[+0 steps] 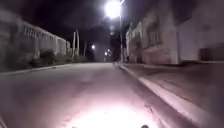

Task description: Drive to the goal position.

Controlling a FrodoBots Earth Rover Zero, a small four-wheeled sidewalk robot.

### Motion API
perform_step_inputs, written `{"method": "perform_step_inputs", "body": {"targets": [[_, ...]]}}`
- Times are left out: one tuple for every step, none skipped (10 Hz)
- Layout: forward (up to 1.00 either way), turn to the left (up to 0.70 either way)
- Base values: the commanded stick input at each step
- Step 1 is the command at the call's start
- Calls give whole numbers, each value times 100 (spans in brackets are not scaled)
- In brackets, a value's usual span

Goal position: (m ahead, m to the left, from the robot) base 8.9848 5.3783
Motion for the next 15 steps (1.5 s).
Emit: {"method": "perform_step_inputs", "body": {"targets": [[70,0],[70,0],[70,0],[70,0],[70,0],[70,0],[70,0],[70,0],[70,0],[70,0],[70,0],[70,0],[70,0],[70,0],[70,0]]}}
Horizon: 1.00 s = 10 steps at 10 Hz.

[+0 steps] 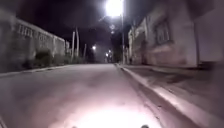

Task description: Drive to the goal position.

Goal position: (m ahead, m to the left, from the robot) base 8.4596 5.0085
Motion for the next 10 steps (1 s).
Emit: {"method": "perform_step_inputs", "body": {"targets": [[70,0],[70,0],[70,0],[70,0],[70,0],[70,0],[70,0],[70,0],[70,0],[70,0]]}}
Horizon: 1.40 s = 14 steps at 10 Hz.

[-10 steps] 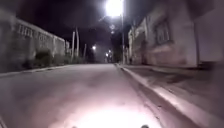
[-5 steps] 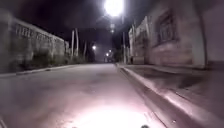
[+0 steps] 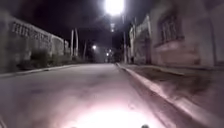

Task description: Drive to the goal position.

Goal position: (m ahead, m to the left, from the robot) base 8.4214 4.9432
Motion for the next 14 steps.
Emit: {"method": "perform_step_inputs", "body": {"targets": [[70,0],[70,0],[70,0],[70,0],[70,0],[70,0],[70,0],[70,0],[70,0],[70,0],[70,0],[70,0],[70,0],[70,0]]}}
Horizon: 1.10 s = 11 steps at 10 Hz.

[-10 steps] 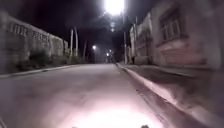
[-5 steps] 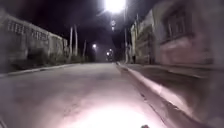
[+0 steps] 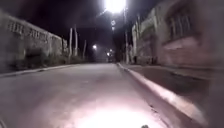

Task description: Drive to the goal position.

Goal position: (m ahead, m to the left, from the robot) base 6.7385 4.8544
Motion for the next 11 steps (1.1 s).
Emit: {"method": "perform_step_inputs", "body": {"targets": [[70,0],[70,0],[70,0],[70,0],[70,0],[70,0],[70,0],[70,0],[70,0],[70,0],[70,0]]}}
